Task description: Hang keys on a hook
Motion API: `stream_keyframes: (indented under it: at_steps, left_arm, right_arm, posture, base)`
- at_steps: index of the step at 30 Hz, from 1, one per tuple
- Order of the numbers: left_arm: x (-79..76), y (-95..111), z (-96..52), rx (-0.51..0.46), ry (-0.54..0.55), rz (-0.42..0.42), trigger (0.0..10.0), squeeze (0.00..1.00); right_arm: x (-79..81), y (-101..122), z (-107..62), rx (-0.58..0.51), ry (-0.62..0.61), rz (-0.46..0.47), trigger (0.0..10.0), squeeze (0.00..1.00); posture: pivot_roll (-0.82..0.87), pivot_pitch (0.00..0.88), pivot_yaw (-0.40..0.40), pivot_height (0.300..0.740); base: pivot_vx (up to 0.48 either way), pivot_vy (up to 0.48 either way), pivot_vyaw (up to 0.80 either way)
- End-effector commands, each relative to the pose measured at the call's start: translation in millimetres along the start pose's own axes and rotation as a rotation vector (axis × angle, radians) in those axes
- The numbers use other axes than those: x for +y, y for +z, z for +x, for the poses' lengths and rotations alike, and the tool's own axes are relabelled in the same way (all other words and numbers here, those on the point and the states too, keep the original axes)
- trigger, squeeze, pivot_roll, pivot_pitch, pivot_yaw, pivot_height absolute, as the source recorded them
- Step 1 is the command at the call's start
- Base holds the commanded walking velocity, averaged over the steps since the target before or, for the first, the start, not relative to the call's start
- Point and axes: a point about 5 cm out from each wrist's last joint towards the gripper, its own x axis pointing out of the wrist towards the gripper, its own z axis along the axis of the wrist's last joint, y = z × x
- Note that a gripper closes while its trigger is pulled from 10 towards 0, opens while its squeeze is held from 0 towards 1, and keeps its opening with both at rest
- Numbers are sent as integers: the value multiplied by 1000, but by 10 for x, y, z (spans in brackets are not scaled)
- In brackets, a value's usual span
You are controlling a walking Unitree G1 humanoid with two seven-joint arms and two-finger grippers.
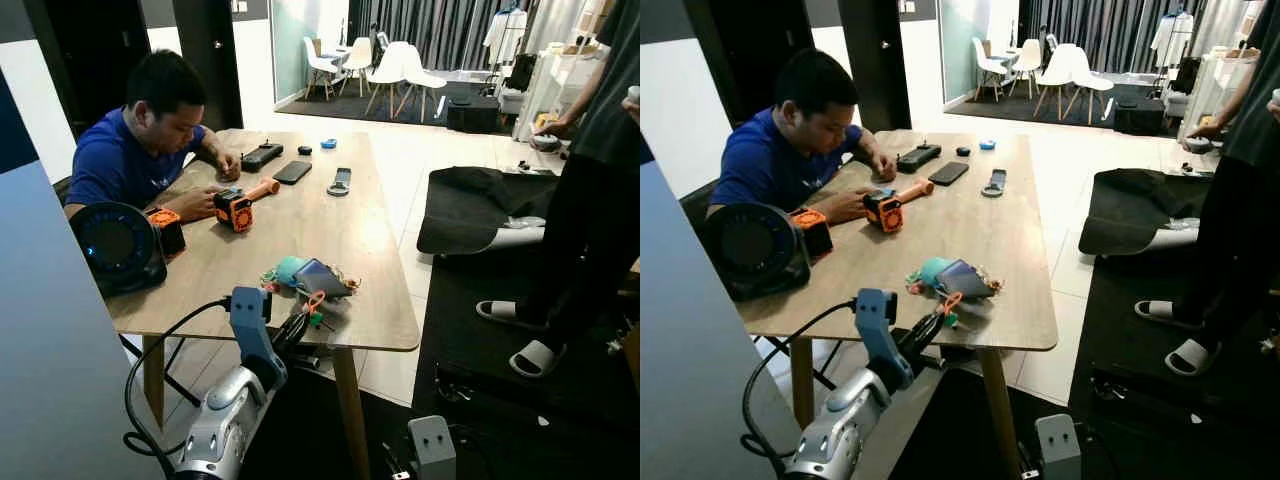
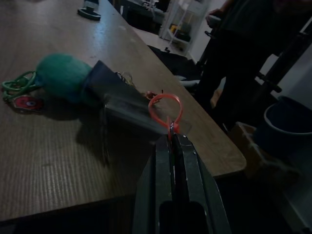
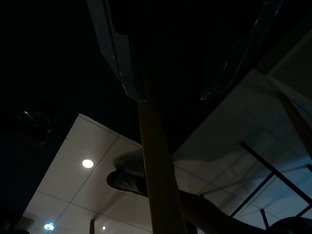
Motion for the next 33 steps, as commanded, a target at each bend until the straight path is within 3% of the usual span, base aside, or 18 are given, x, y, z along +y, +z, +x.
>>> stream_keyframes:
  at_steps: [1,12,17,25,29,33]
  left_arm:
    - [39,36,-46,-8,-9,-4,0,0]
    - [4,229,-17,-99,-38,-84,0,0]
    - [-42,254,-156,-87,-231,-198,0,0]
    - [-10,196,-369,-13,-347,-157,0,0]
    - [-6,186,-402,2,-364,-147,0,0]
    - [-3,51,-485,103,-389,-75,0,0]
  right_arm:
    - [-1,-46,-18,24,-7,13,10000,0]
    - [-13,-23,-1,19,-10,14,10000,0]
    - [-13,-29,-4,21,-11,14,10000,0]
    - [-20,-40,-11,27,-15,14,10000,0]
    - [-25,-45,-13,30,-16,13,10000,0]
    - [-42,-68,-25,46,-19,9,10000,0]
  posture:
    - [66,50,20,740]
    - [65,51,20,740]
    - [65,48,18,740]
    - [64,37,17,740]
    - [64,36,17,740]
    - [66,22,10,740]
  base:
    - [0,0,0]
    - [0,0,0]
    - [0,0,0]
    - [0,0,0]
    - [0,0,0]
    - [0,0,0]
